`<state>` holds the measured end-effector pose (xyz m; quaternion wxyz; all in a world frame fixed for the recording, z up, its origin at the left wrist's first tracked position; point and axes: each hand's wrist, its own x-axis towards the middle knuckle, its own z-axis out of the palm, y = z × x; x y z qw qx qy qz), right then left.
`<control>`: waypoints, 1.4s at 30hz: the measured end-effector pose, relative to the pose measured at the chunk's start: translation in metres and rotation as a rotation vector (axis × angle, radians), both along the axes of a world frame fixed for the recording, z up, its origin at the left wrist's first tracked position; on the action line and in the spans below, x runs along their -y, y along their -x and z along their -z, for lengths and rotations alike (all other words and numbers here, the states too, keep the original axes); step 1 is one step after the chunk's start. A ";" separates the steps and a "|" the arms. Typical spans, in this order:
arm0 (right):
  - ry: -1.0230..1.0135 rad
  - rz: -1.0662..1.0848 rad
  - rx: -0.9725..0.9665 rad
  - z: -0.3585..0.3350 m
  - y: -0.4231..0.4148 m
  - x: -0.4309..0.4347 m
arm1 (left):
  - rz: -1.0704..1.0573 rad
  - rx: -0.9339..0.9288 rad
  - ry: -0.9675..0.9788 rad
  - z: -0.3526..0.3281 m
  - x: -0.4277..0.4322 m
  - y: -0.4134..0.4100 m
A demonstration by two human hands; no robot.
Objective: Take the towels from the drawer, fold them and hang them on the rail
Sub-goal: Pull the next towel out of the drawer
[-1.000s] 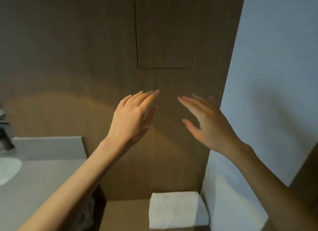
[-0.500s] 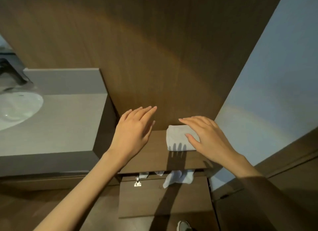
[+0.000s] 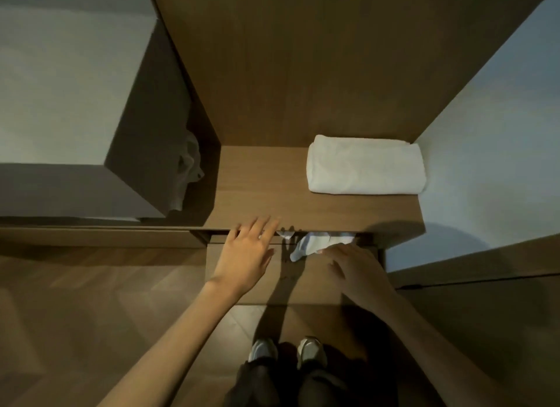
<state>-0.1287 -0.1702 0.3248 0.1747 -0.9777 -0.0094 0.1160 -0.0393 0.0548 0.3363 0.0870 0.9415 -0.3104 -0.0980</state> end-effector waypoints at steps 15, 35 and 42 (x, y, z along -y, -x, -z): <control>0.103 -0.143 -0.039 0.426 -0.057 0.050 | -0.116 0.364 0.010 0.350 0.049 -0.061; -0.104 0.040 0.326 0.506 -0.062 0.070 | 0.051 0.558 0.418 0.428 0.070 -0.042; -0.361 0.133 0.312 0.515 -0.029 0.098 | 0.219 0.004 0.248 0.518 0.093 -0.023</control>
